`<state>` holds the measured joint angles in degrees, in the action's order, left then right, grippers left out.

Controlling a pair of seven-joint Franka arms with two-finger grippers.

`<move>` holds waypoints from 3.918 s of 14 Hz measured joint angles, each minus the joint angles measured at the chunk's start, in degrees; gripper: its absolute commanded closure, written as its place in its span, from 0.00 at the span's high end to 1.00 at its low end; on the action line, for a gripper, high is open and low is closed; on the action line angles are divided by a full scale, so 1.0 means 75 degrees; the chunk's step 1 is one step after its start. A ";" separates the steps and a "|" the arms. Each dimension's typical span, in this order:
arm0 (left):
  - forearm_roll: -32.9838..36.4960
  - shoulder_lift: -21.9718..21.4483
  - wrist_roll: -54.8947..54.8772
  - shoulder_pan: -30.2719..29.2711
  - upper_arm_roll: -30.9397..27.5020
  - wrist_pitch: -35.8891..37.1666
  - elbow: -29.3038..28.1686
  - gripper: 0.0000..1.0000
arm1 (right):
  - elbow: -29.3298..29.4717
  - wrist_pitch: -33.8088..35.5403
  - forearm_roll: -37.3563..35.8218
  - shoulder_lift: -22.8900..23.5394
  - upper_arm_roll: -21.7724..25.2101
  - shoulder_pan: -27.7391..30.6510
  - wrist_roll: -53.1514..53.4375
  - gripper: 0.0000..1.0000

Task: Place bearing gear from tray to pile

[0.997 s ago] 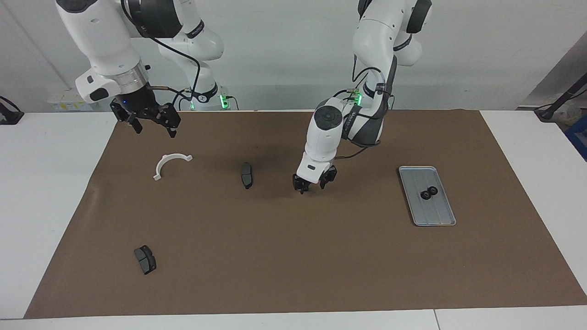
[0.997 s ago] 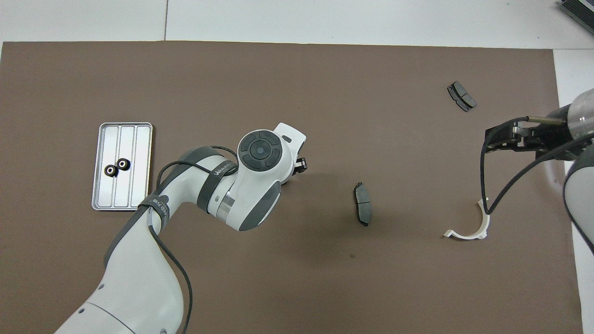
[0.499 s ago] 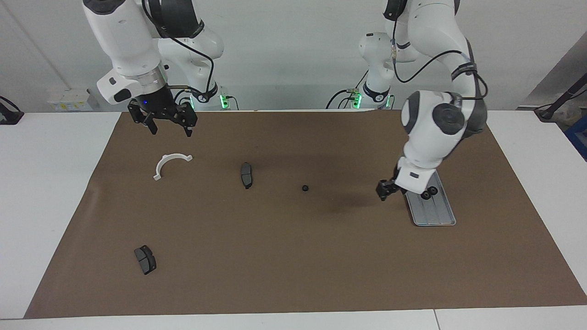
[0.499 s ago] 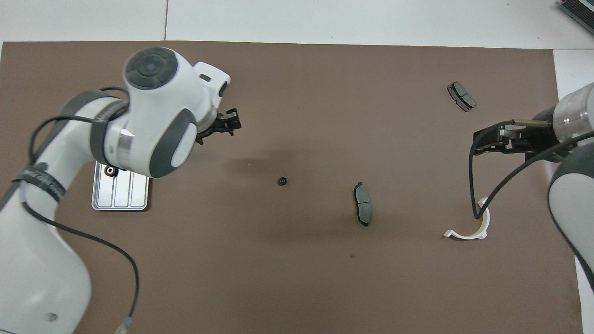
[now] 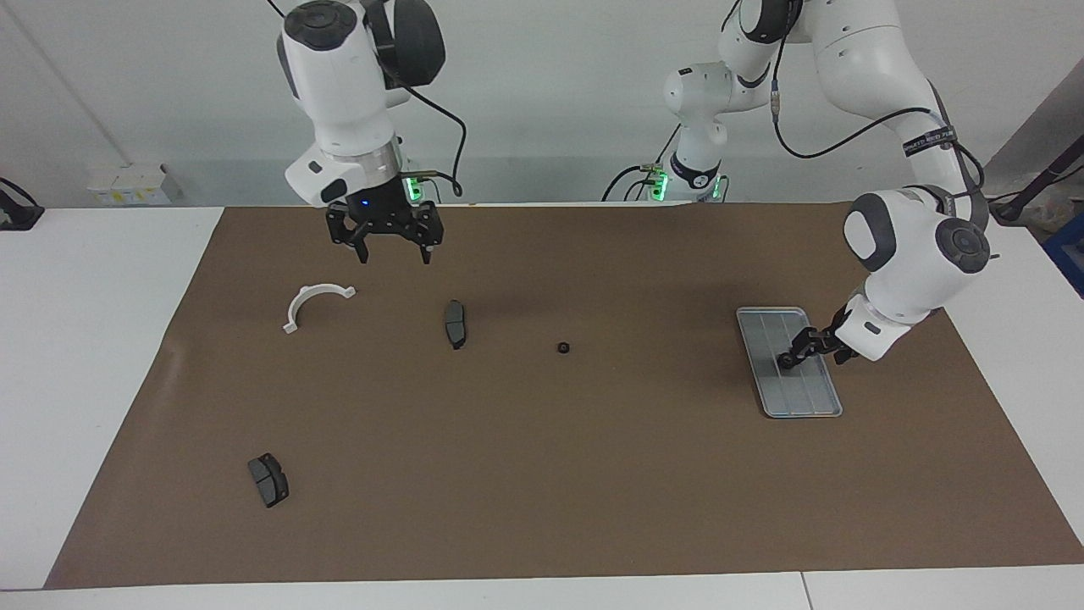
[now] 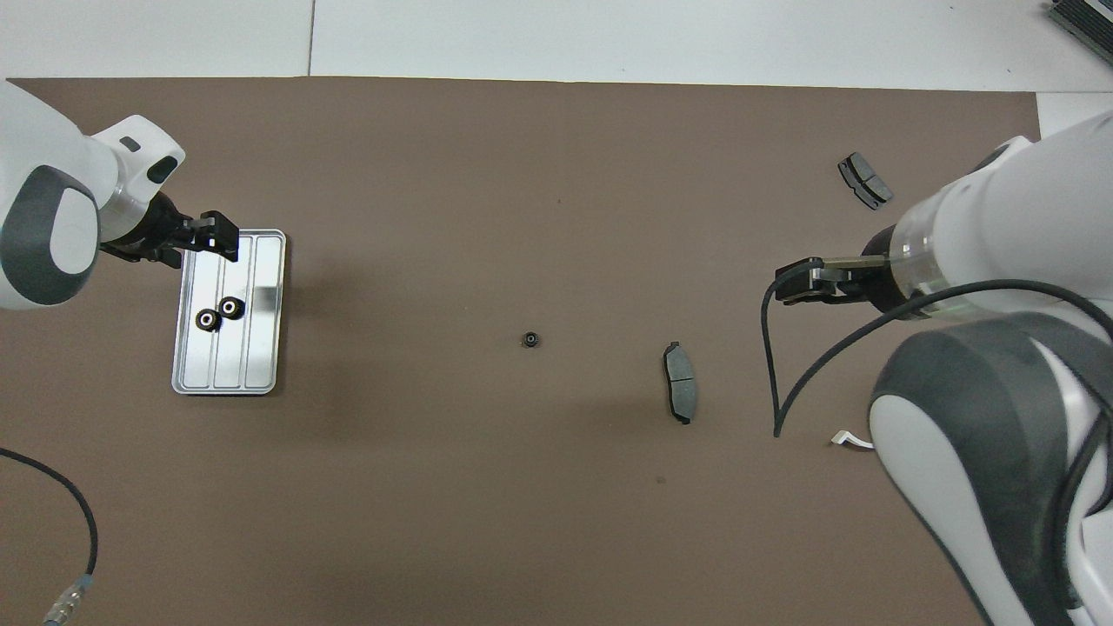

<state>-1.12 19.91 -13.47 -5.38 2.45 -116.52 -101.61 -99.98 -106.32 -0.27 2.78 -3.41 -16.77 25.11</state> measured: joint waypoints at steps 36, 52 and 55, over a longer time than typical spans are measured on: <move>0.0001 -0.0037 -0.6341 -0.0076 0.0133 -0.0809 -0.1210 0.97 | 0.0107 -0.3670 -0.0776 0.3238 0.0231 -0.2362 0.3261 0.00; 0.0001 -0.0208 -0.6333 0.0027 0.0151 -0.0830 -0.1435 0.49 | -0.1590 -0.3708 -0.0797 0.2214 0.0249 0.2249 -0.1904 0.00; 0.0001 -0.0225 -0.6332 0.0027 0.0140 -0.0843 -0.1442 0.35 | -0.1656 -0.4049 -0.0797 0.2280 0.0243 0.2564 -0.2196 0.00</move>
<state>-1.11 18.22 -60.97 -5.18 3.50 -122.84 -112.43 -112.40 -136.69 -6.25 19.88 -1.59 2.46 8.65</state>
